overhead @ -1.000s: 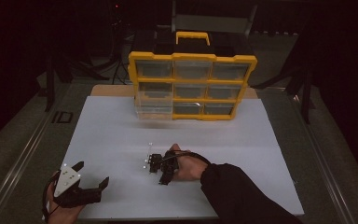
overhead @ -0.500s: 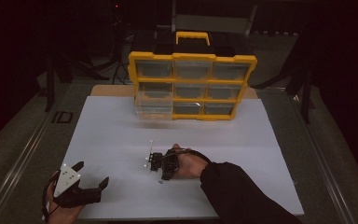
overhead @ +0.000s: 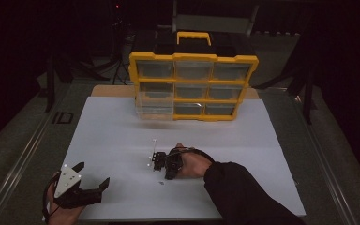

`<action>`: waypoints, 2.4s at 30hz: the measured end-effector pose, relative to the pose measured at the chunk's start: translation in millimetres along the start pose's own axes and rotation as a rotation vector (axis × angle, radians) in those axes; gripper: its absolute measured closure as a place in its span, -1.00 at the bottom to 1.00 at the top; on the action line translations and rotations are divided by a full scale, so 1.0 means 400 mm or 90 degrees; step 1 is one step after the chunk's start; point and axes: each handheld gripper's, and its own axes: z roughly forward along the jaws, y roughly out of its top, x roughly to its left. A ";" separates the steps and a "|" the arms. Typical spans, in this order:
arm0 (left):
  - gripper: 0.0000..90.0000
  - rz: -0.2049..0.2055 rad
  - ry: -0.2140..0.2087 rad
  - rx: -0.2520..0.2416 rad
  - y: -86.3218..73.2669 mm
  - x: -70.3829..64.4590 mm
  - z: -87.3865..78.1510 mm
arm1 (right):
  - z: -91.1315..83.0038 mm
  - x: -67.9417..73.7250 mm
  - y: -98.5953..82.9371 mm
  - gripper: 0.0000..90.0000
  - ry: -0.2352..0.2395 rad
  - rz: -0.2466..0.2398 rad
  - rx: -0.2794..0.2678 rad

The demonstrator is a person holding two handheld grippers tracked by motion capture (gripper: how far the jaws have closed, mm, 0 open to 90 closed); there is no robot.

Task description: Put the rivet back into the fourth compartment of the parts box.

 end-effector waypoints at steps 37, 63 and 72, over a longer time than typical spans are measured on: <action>-1.00 -0.001 -0.001 -0.002 0.000 0.000 0.000 | -0.339 -0.134 0.011 0.67 -0.067 0.074 -0.338; -1.00 -0.003 -0.002 -0.004 0.000 0.000 -0.001 | -0.398 -0.213 -0.010 -0.22 -0.192 0.232 -0.495; -1.00 -0.001 -0.002 -0.002 0.000 0.000 0.000 | -0.408 -0.188 -0.015 -0.63 -0.204 0.199 -0.475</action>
